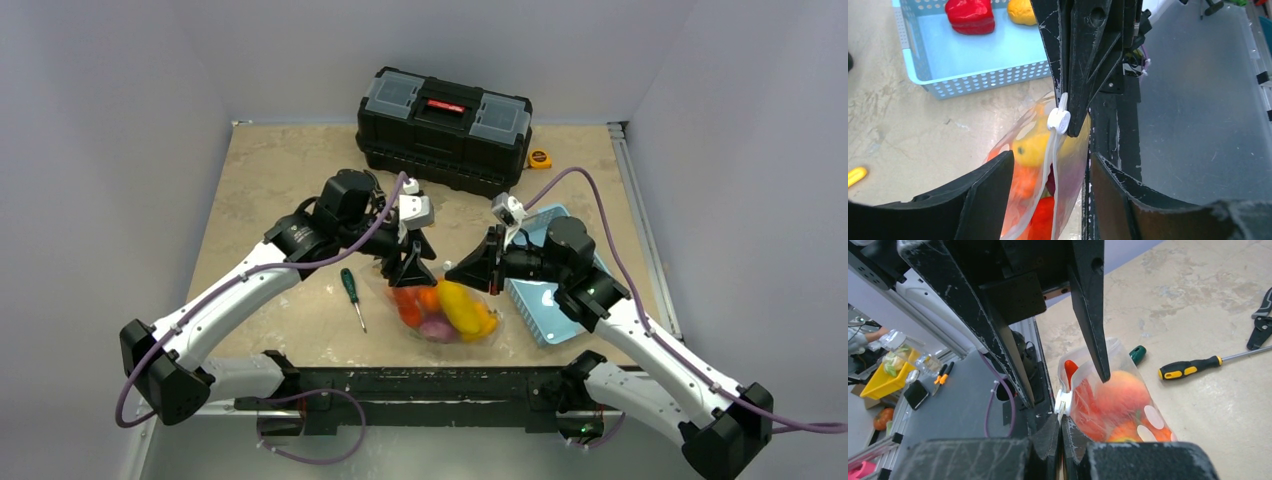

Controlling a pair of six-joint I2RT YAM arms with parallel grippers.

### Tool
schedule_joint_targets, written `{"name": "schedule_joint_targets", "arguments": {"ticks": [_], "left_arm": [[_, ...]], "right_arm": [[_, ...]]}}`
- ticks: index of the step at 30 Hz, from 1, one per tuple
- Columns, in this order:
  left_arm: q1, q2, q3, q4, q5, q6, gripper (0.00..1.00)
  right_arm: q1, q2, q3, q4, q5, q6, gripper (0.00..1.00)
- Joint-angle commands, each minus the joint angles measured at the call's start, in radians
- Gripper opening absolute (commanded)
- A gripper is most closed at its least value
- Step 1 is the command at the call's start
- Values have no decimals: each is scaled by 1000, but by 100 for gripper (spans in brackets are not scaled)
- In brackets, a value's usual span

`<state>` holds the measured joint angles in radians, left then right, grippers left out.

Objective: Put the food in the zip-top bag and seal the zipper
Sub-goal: Adjust the zipper food storage bag at the center of the board.

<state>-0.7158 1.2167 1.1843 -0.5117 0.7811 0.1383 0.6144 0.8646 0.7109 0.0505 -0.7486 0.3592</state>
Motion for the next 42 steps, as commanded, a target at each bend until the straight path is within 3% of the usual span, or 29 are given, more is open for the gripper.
{"name": "schedule_joint_targets", "arguments": {"ticks": [1, 4, 9, 14, 19, 20, 22, 24, 29, 30, 32, 36, 42], "left_arm": [[-2, 24, 3, 54, 80, -23, 58], [-2, 44, 8, 65, 107, -36, 56], [-2, 55, 26, 42, 122, -30, 25], [-2, 31, 30, 42, 115, -26, 2], [-2, 14, 28, 40, 75, -25, 0], [-2, 12, 28, 41, 71, -26, 0], [-2, 10, 28, 41, 53, -28, 0], [-3, 8, 29, 39, 32, -32, 0], [-2, 5, 39, 20, 21, -27, 0], [-2, 4, 40, 19, 23, -28, 0], [-3, 1, 39, 18, 26, -25, 0], [-3, 1, 36, 19, 30, -26, 0], [-2, 1, 37, 21, 40, -28, 0]], "right_arm": [[-2, -25, 13, 106, -51, 28, 0], [-3, -30, 18, 102, -61, 26, 0], [-3, -57, 8, 105, -35, 31, 0], [-2, -73, 8, 82, -4, 26, 0], [-3, -43, 95, -106, 66, -48, 0], [-3, -35, 120, -157, 94, -63, 7], [-2, -16, 176, -264, 162, -88, 34], [-2, -3, 229, -356, 222, -103, 50], [-1, 23, 353, -488, 236, -150, 69], [-1, 45, 379, -509, 237, -158, 70], [-1, 130, 474, -581, 188, -205, 58], [-1, 203, 546, -655, 142, -265, 45], [-1, 235, 562, -665, 73, -272, 45]]}}
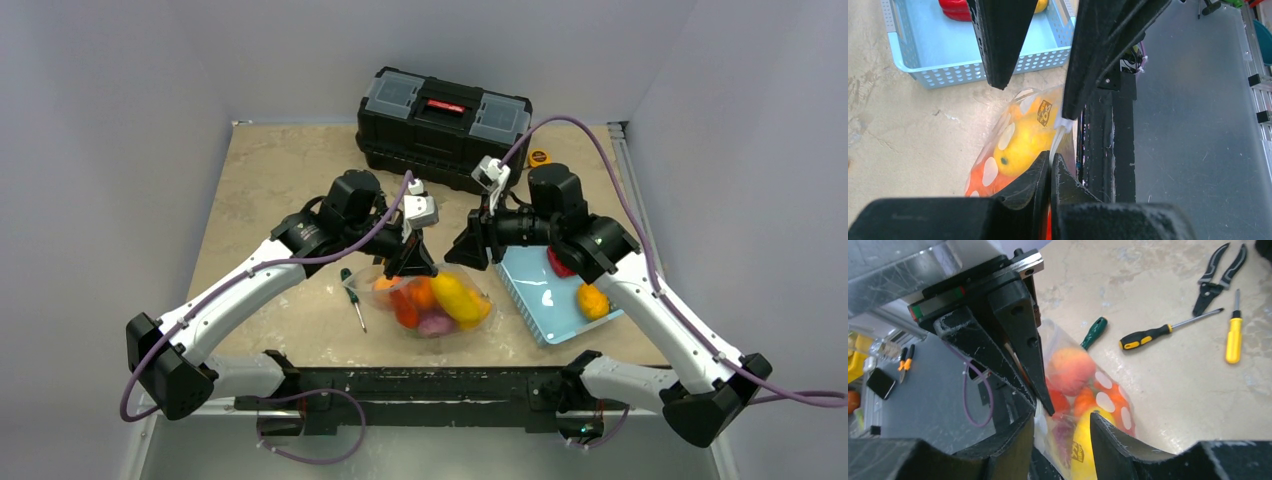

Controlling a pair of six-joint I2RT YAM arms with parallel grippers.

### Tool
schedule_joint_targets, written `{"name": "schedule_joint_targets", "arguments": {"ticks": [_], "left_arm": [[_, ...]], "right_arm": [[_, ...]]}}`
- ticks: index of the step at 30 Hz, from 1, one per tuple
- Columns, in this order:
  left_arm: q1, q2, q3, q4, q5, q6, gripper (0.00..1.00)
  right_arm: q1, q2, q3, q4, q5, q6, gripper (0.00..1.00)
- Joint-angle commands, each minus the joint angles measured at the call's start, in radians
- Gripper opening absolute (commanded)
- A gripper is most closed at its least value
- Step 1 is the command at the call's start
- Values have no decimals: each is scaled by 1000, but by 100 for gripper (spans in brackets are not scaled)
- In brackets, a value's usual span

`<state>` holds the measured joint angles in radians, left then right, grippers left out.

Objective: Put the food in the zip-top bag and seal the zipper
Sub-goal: Adjust the zipper food storage bag at the center of the board.

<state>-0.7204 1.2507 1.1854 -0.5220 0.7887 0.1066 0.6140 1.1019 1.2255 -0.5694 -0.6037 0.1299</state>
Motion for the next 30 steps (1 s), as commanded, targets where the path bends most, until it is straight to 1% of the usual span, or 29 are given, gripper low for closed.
{"name": "schedule_joint_targets", "arguments": {"ticks": [1, 5, 12, 14, 18, 22, 25, 30], "left_arm": [[2, -32, 35, 32, 32, 5, 0], [3, -30, 36, 33, 32, 3, 0], [3, -27, 34, 33, 34, 4, 0], [2, -26, 35, 33, 35, 3, 0], [2, -27, 36, 33, 38, 1, 0], [1, -24, 36, 33, 42, 1, 0], [3, -24, 37, 31, 48, 1, 0], [2, -23, 42, 25, 58, 1, 0]], "right_arm": [[0, 1, 46, -46, -84, -48, 46], [0, -6, 34, -24, -109, -38, 51], [1, -9, 15, 5, -120, -30, 51], [7, -10, 10, 11, -109, -28, 48], [28, 2, 8, 18, -91, -27, 37], [47, 14, 10, 26, -69, -23, 31], [56, 19, 17, 24, -61, -23, 30], [73, 18, 24, 0, -25, -37, 34]]}}
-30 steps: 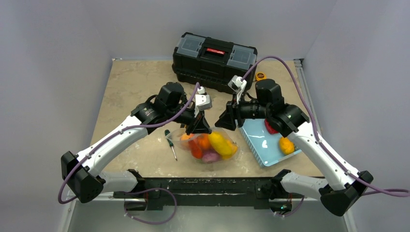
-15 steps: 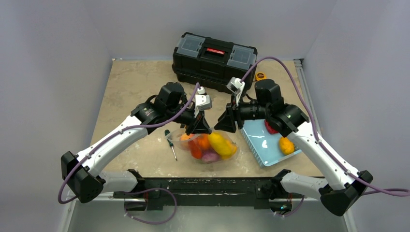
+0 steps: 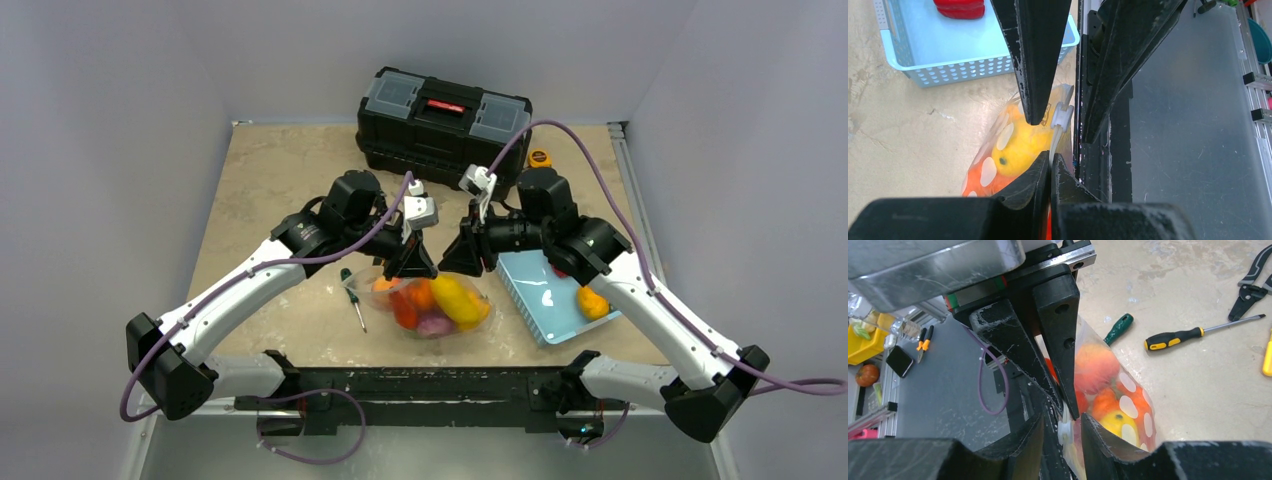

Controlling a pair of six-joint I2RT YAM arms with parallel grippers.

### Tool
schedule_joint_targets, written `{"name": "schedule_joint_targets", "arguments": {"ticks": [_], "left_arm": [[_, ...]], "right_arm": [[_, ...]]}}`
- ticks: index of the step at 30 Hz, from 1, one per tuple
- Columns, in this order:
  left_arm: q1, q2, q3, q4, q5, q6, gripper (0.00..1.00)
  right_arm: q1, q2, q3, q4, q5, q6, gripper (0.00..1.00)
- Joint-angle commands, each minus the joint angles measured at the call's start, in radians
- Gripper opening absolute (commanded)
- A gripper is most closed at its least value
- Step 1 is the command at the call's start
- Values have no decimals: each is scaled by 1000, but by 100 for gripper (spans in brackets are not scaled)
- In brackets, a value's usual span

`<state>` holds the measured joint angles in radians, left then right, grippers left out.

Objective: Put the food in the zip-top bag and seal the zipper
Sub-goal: Adjust the zipper food storage bag at the center of the board.

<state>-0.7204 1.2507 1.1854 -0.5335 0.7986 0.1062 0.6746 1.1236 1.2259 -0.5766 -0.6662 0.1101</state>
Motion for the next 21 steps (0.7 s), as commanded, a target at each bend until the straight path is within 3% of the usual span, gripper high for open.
{"name": "schedule_joint_targets", "arguments": {"ticks": [1, 4, 9, 14, 21], "left_arm": [[1, -23, 43, 36, 49, 0, 0], [2, -23, 43, 35, 51, 0, 0], [3, -22, 42, 37, 59, 0, 0], [3, -21, 40, 47, 109, -6, 0], [3, -20, 40, 49, 127, -9, 0]], "right_arm": [[15, -6, 24, 3, 41, -20, 34], [20, -7, 21, 3, 48, -21, 31], [27, -8, 14, 27, 34, -14, 14], [29, -17, -18, 71, -31, -30, 5], [32, -25, -83, 161, -56, -9, 3]]}}
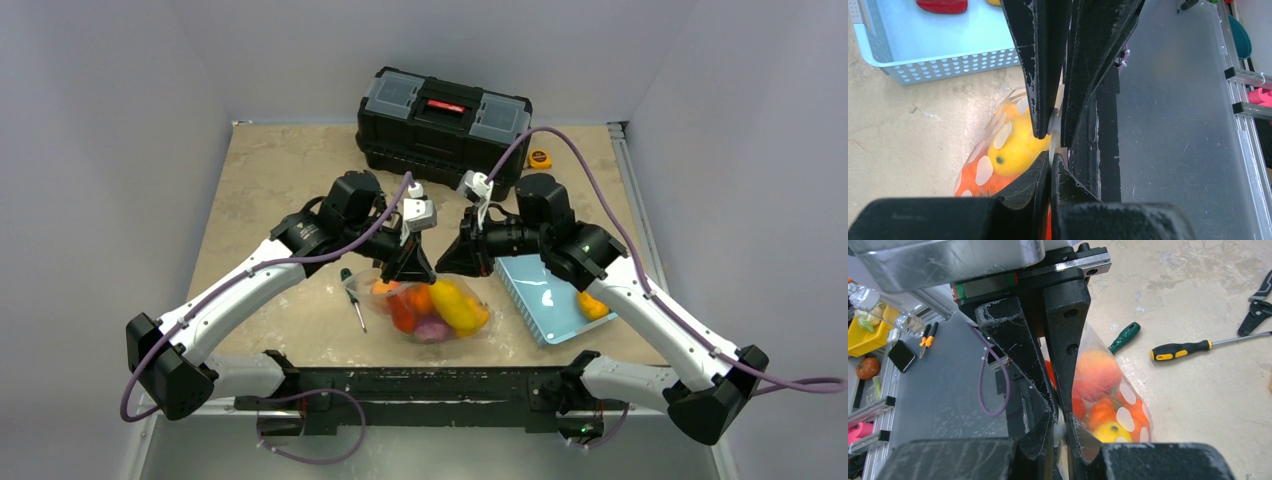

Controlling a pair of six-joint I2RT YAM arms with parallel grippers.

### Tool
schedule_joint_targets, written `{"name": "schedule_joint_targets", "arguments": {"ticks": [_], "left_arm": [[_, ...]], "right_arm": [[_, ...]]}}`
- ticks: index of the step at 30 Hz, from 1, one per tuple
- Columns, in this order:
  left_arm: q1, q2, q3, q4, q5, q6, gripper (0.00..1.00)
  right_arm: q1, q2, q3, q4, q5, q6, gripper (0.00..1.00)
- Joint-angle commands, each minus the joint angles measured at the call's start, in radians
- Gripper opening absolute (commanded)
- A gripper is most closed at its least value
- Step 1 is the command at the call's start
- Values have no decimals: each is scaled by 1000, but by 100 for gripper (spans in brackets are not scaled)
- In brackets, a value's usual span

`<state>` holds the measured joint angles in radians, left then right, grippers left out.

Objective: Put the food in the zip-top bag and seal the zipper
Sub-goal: Adjust the zipper food storage bag at the center of the board.

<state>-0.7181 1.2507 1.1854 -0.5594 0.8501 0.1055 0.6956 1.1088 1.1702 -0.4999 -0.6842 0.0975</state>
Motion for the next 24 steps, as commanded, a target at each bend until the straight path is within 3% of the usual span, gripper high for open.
{"name": "schedule_joint_targets", "arguments": {"ticks": [1, 18, 20, 24], "left_arm": [[2, -19, 40, 75, 76, -9, 0], [9, -21, 39, 82, 79, -11, 0], [8, -22, 39, 81, 75, -12, 0], [9, -20, 37, 79, 66, -10, 0]], "right_arm": [[12, -7, -32, 91, -38, 6, 3], [48, 25, -62, 169, -31, 53, 12], [48, 14, -69, 188, -32, 74, 20], [43, -56, -104, 229, 12, 157, 45]]}}
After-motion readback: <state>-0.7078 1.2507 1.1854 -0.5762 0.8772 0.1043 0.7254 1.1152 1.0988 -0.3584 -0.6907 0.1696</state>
